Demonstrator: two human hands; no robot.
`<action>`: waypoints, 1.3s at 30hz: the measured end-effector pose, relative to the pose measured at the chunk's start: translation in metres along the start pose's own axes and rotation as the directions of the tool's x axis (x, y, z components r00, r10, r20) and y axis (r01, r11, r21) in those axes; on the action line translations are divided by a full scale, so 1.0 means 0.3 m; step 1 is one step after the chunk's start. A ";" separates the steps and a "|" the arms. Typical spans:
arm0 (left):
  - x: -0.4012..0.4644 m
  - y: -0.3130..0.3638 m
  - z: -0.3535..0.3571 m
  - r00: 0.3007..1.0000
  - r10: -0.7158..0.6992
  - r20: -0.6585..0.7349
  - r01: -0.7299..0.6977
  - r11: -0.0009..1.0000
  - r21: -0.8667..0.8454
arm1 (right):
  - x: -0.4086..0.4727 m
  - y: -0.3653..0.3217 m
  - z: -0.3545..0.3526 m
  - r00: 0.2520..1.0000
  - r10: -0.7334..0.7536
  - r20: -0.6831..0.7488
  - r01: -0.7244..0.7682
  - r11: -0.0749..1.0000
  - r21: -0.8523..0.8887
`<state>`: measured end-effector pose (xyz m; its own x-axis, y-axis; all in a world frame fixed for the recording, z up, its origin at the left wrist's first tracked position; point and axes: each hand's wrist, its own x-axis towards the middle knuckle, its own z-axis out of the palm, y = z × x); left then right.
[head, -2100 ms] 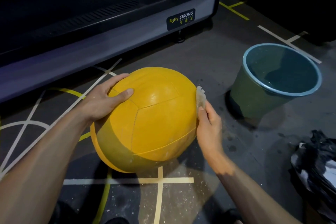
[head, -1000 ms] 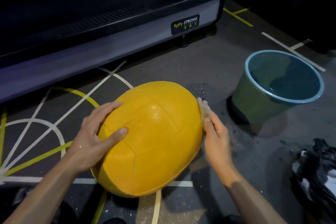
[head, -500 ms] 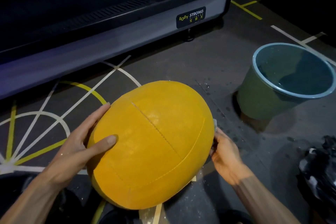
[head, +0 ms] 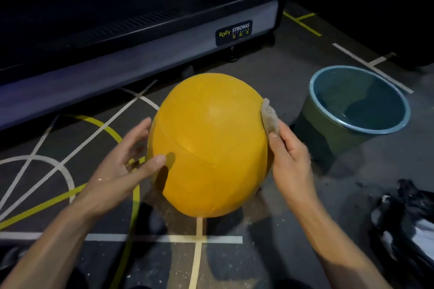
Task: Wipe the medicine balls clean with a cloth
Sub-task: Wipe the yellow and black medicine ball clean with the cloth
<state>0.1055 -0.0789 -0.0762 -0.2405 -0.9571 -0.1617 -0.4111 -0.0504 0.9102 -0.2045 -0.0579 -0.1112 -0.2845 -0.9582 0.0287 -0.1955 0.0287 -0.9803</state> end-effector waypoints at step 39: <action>-0.058 -0.004 0.064 0.968 0.247 -0.044 -0.221 0.921 0.321 | -0.057 -0.076 0.092 0.963 -0.264 -0.056 0.243 0.938 -0.245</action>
<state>0.0933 -0.0568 -0.0819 -0.2956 -0.9515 0.0856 -0.6081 0.2565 0.7513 -0.1691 -0.0500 -0.0947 -0.2751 -0.9141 0.2979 -0.4830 -0.1365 -0.8649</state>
